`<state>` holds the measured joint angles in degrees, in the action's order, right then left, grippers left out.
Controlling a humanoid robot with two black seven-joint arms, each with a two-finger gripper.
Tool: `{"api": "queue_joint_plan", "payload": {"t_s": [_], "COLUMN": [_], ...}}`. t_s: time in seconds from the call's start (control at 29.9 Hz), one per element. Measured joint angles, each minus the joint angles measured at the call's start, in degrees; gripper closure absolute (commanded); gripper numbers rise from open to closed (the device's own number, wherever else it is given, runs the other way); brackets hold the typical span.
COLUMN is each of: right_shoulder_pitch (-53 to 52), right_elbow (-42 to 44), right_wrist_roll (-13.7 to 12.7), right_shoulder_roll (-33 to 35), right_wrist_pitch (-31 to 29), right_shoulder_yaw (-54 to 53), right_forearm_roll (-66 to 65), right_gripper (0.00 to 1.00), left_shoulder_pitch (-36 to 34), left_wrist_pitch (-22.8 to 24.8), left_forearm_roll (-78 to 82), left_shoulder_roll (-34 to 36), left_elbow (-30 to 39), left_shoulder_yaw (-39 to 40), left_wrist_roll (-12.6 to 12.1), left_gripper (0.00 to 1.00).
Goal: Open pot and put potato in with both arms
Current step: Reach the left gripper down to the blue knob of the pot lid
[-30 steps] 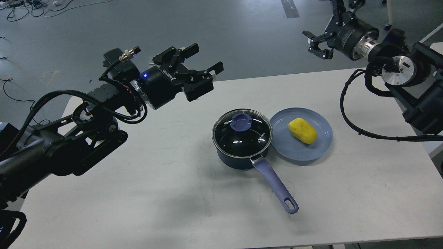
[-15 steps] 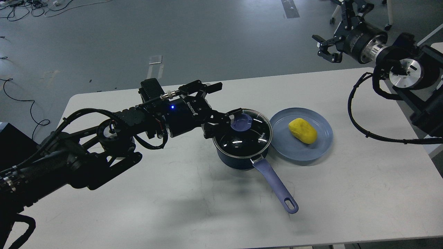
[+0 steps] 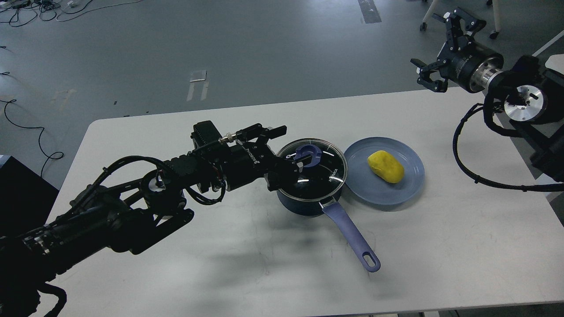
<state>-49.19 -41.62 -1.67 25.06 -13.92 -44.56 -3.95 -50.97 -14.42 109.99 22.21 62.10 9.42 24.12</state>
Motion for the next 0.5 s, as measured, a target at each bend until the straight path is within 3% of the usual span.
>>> {"api": "queue_joint_plan", "payload": {"t_s": [0.3,0.5], "right_shoulder_pitch": [0.89,0.93], "right_elbow": [0.03,0.09], "right_wrist_roll": [0.0,0.0], "right_shoulder_roll": [-0.02,0.06], "right_wrist_pitch": [0.04,0.04], "right_shoulder_yaw": [-0.09,-0.09], "right_forearm_roll": [0.0,0.0], "right_gripper": [0.0,0.0], "left_shoulder_pitch": [0.41,0.6], "left_wrist_pitch": [-0.24,-1.31], "left_forearm_roll": [-0.08,-0.11], "left_shoulder_roll": [-3.9,-6.99], "left_elbow": [-1.58,-6.29], "left_shoulder_yaw": [-0.02,-0.02], "left_wrist_roll": [-0.47,-0.67], "left_gripper": [0.02,0.02]}}
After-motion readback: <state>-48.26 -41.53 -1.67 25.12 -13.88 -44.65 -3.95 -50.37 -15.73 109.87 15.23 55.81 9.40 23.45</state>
